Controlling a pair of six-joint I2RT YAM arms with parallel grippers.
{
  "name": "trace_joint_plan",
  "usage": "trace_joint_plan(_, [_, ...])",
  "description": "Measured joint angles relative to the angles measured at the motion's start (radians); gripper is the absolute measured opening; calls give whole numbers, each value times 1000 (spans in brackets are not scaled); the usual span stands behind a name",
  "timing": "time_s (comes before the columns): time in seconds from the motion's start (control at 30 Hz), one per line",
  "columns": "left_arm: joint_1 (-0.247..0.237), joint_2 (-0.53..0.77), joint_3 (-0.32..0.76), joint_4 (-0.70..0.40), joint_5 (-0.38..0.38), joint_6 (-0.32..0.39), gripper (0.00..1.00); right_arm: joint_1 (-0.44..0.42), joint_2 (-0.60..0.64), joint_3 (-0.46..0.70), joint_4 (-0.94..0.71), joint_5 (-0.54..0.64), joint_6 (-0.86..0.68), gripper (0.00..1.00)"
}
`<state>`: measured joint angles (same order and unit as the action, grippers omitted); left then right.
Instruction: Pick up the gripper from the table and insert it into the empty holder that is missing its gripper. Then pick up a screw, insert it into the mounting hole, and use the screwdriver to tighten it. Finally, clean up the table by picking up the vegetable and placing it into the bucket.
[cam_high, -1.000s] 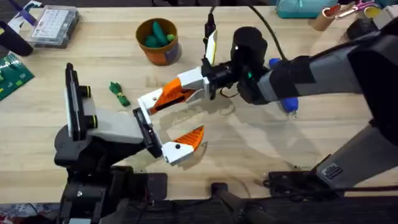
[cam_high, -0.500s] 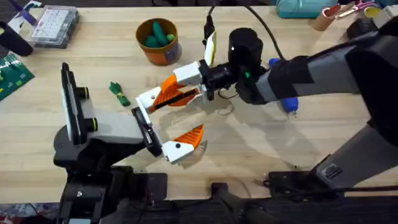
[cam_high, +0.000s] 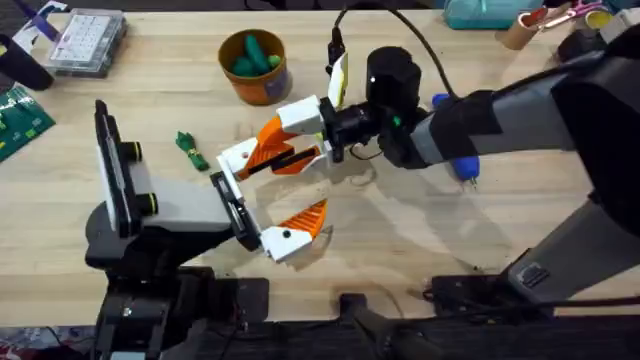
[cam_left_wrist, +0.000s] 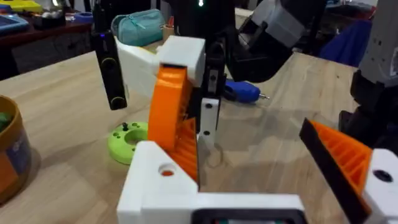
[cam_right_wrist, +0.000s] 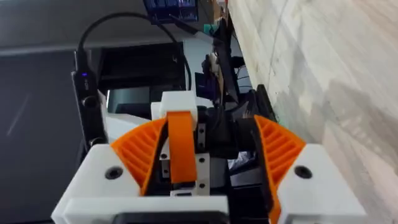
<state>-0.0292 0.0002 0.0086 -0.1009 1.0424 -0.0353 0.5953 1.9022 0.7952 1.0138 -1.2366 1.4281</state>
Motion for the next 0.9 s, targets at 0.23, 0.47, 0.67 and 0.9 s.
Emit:
trace_joint_plan(0.23, [-7, 0, 1, -8, 31, -11, 987, 0, 0, 1, 19, -18, 0, 882])
trace_joint_plan(0.47, [-15, 0, 1, -12, 65, -26, 987, -3, 0, 1, 19, -45, 0, 936])
trace_joint_plan(0.67, [-15, 0, 1, -13, 67, -26, 987, -10, 0, 1, 19, -67, 0, 943])
trace_joint_plan(0.9, [-15, 0, 1, -13, 69, -26, 987, -33, 0, 1, 19, -93, 0, 975])
